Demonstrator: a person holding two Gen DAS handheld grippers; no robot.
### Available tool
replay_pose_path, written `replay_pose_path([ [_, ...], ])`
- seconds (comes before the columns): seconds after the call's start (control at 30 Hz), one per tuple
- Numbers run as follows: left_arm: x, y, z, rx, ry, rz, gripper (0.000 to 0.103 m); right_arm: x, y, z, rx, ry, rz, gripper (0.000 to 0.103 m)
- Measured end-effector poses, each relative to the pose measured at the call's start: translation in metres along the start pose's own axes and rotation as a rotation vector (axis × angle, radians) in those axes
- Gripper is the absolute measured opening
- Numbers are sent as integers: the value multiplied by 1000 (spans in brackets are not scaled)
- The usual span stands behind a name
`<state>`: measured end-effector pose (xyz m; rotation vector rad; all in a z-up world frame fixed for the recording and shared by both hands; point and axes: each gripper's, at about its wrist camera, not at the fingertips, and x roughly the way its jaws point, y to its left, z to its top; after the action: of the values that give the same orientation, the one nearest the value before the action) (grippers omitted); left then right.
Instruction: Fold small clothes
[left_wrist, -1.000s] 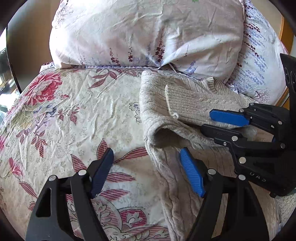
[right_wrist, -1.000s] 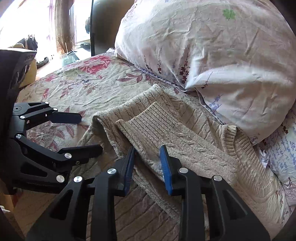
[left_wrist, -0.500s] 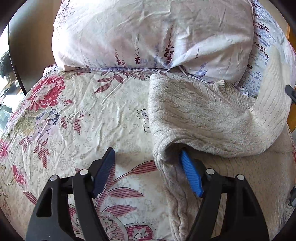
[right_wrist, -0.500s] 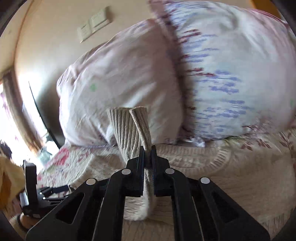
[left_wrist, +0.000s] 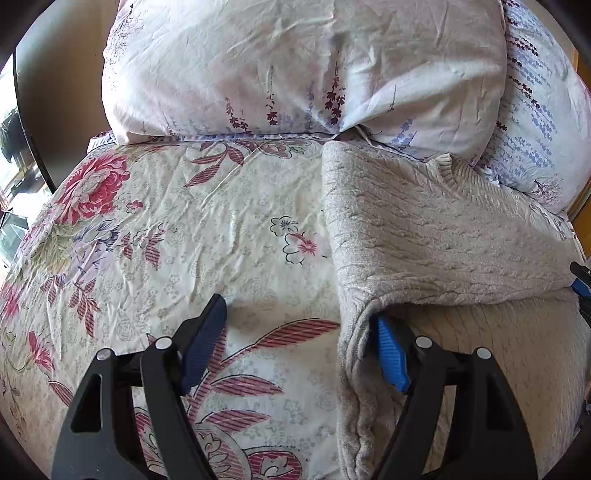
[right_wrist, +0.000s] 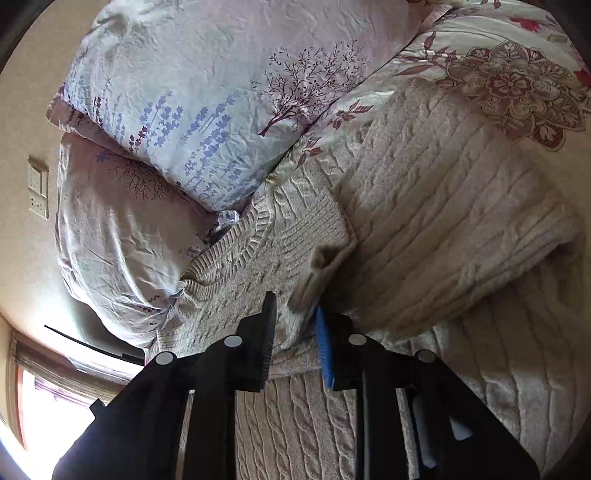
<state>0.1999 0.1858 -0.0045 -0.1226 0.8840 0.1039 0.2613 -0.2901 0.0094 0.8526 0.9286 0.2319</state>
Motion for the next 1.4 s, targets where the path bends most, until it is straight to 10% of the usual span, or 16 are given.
replay_pose_path([
  [0.33, 0, -1, 0, -4, 1, 7, 76, -21, -3, 2, -54, -141, -39, 7],
  [0.47, 1, -3, 1, 6, 6, 14, 77, 0, -19, 2, -49, -37, -169, 7],
  [0.7, -18, 18, -1, -70, 37, -29, 80, -50, 6, -1, -211, -240, -228, 21],
  [1.03, -60, -37, 10, 64, -198, 136, 82, -10, 28, -4, -344, -69, -152, 37],
  [1.4, -21, -53, 17, 95, -75, -136, 83, -6, 26, -2, -363, -38, -134, 40],
])
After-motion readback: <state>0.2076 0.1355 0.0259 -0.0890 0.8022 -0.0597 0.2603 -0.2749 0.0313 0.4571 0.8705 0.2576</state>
